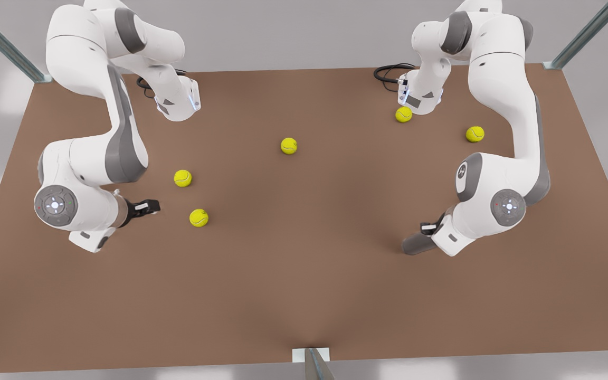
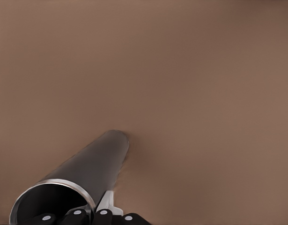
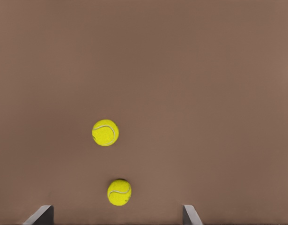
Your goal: Put the tennis tube upright
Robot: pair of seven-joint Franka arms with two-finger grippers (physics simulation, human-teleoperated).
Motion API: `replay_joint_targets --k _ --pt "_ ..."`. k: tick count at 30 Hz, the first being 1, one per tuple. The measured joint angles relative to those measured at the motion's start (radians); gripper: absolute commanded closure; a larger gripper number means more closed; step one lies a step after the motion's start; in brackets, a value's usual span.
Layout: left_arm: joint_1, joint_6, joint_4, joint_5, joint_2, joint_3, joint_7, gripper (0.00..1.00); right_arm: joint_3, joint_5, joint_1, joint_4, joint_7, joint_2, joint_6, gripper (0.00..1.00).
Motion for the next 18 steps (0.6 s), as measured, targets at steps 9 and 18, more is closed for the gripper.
replay_joint_targets --k 9,18 --pt "0.011 0.031 0.0 0.081 0.02 -0.001 -0.115 0.79 0.011 0.016 -0.025 0.025 0.002 0.002 -0.012 0.0" --pt "0.012 0.07 0.0 0.089 0.058 -0.001 -0.131 0.79 0.01 0.006 -0.081 0.049 0.001 0.001 -0.029 0.0"
